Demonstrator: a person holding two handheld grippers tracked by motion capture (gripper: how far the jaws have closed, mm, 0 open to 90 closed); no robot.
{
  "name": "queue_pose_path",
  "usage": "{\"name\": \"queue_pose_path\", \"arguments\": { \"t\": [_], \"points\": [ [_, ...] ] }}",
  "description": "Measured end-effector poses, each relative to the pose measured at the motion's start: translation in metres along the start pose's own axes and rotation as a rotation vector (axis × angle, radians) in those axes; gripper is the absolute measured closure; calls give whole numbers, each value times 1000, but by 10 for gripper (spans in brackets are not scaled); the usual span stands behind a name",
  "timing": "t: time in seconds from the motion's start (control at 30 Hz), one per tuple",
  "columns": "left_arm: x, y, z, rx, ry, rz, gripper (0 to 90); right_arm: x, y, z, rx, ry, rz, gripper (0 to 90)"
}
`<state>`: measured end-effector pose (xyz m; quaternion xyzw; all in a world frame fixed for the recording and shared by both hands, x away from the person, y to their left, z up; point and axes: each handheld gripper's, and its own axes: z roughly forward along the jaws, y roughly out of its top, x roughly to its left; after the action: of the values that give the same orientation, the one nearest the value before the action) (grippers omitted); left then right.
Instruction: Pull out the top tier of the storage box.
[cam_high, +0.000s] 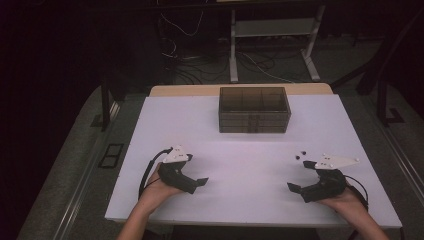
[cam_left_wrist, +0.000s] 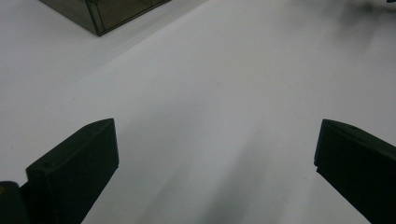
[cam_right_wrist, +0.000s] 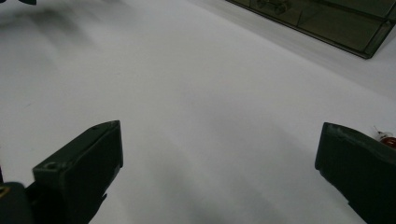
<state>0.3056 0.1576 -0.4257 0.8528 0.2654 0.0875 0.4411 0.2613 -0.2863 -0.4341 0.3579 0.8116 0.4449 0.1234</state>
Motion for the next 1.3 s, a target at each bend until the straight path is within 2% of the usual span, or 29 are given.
{"name": "queue_pose_path", "arguments": {
  "t": [0.5,0.77,1.3],
  "points": [
    [1,0,3,-1,-24,3,0,-2,6,-1,-45,12,33,5],
    [2,0,4,-5,-20,-5,0,-4,8,0,-64,15,42,5],
    [4,-1,4,-15,-27,-9,0,-7,13,3,-70,0,81,4]
  ]
}}
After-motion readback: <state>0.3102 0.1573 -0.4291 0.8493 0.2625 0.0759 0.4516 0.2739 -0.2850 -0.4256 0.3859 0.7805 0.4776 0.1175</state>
